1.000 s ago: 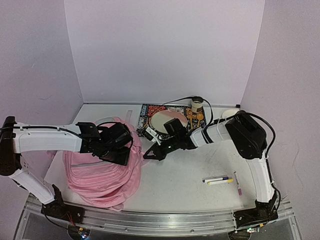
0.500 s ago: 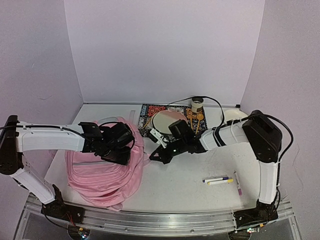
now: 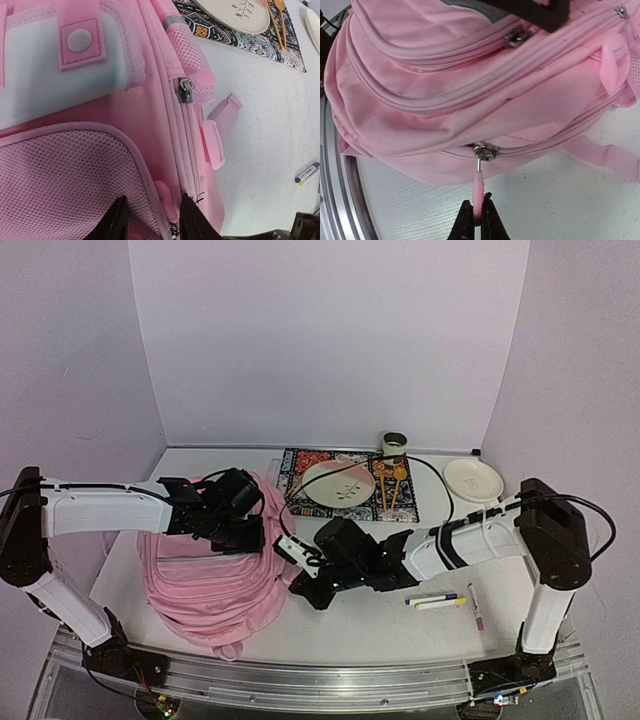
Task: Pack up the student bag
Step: Zip the student bag into the largest pocket of the bag, then adjust the student bag at the center of the board.
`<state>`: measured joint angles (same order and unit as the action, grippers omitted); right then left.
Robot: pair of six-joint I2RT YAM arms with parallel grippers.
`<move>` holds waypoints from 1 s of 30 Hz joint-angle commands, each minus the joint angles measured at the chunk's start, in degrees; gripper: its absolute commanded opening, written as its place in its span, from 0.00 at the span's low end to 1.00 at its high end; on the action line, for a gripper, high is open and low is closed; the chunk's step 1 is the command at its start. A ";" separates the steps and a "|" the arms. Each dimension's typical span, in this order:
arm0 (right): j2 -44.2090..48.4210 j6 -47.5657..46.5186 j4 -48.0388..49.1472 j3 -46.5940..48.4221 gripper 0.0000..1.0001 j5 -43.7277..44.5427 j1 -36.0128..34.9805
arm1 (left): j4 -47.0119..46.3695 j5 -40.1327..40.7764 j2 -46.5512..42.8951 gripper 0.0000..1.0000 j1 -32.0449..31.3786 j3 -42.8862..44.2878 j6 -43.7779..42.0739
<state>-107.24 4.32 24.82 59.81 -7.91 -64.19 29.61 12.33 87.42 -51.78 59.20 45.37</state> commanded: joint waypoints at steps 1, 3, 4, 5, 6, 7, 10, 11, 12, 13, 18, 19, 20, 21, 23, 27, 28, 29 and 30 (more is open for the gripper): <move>3.76 2.37 -1.65 0.60 0.00 1.13 -4.89 | -7.07 -0.93 0.69 0.35 0.69 -0.87 2.66; 3.96 3.06 -2.19 0.27 0.00 1.12 -5.65 | -7.38 -1.15 0.52 0.36 0.63 -1.05 2.88; 4.37 3.48 -2.23 -0.53 0.00 1.45 -5.66 | -7.46 -1.29 0.31 0.37 0.63 -0.98 2.88; 5.00 3.74 -2.23 -1.47 0.00 2.39 -5.64 | -7.48 -1.25 -0.12 0.40 0.67 -0.98 2.92; 5.77 3.79 -2.27 -2.36 0.00 4.13 -5.61 | -7.42 -1.04 -0.68 0.42 0.71 -0.96 2.88; 6.79 3.68 -2.47 -3.14 0.00 5.73 -5.53 | -7.39 -0.59 -1.38 0.43 0.70 -0.95 2.79; 9.88 3.10 -3.65 -5.59 0.00 9.29 -4.09 | -7.19 0.59 -3.99 0.53 0.94 -0.39 1.47; 11.02 2.93 -3.91 -6.38 0.00 9.75 -3.20 | -6.79 0.92 -4.59 0.58 1.12 0.09 0.55; 12.20 2.67 -4.11 -7.13 0.00 10.02 -2.34 | -6.20 1.34 -4.97 0.62 1.32 0.78 -0.50; 13.29 2.37 -4.26 -7.65 0.00 10.23 -1.71 | -5.22 2.23 -5.01 0.65 1.45 1.83 -1.63; 15.15 1.16 -5.13 -8.65 0.00 10.25 0.70 | 1.34 5.25 -0.90 0.74 2.72 9.61 -10.95; 14.90 0.99 -5.13 -8.53 0.00 10.28 0.77 | 1.95 5.88 0.51 0.75 2.89 11.42 -13.16; 14.50 0.83 -5.14 -8.41 0.00 10.40 0.85 | 2.55 6.53 1.86 0.76 3.09 13.09 -14.99; 14.02 0.74 -5.17 -8.33 0.00 10.45 0.96 | 3.23 7.00 3.39 0.76 3.41 14.98 -16.48; 13.14 0.81 -5.16 -8.10 0.00 10.34 1.09 | 4.18 7.62 6.46 0.77 4.27 18.76 -19.78; 11.77 1.11 -5.13 -7.70 0.00 9.66 1.11 | 5.80 8.13 13.96 0.78 5.45 27.10 -25.86; 11.58 1.20 -5.13 -7.61 0.00 9.63 1.11 | 6.39 8.38 16.10 0.78 5.54 29.30 -26.74; 11.47 1.30 -5.13 -7.53 0.00 9.53 1.13 | 6.97 8.81 18.23 0.78 5.55 30.91 -28.17; 11.50 1.36 -5.13 -7.52 0.00 9.64 1.11 | 7.62 9.26 20.36 0.78 5.58 32.54 -29.25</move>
<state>-95.16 5.78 18.87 51.13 1.41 -63.05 33.92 18.86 101.40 -46.76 84.95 24.09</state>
